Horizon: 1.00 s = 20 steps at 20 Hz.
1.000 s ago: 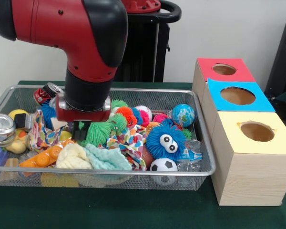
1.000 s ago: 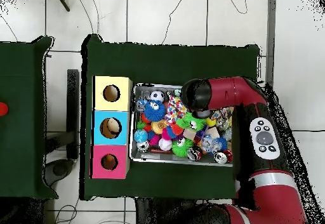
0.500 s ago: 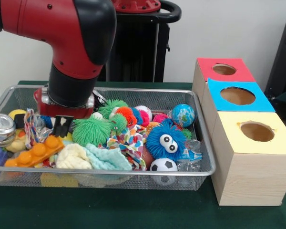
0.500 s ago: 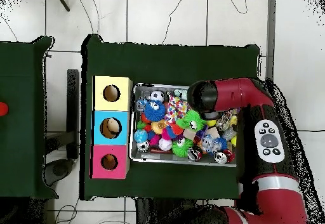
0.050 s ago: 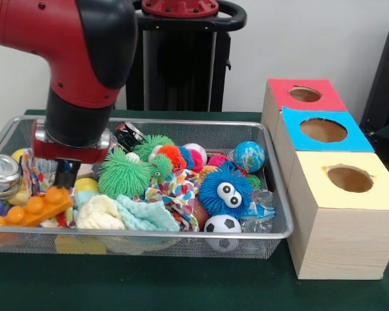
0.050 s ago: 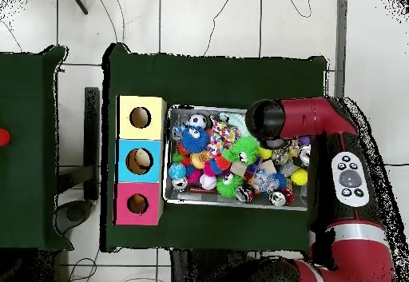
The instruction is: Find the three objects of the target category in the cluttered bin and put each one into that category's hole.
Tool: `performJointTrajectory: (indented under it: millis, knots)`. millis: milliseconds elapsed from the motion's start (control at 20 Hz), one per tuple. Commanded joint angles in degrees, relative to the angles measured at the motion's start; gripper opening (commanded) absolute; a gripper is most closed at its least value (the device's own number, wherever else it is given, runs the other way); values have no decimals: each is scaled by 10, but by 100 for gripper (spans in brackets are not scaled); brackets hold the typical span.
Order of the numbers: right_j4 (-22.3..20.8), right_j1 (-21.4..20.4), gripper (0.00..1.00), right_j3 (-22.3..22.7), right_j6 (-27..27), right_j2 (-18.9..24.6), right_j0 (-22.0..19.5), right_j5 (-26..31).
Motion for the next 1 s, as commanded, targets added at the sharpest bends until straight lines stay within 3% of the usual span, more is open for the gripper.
performJointTrajectory:
  millis: [50,600,1000]
  knots:
    - [-32,25,0,-5,-102,13,-30,-20]
    - [-21,17,0,10,-97,29,-42,-33]
    - [-19,21,0,9,-98,23,-36,1]
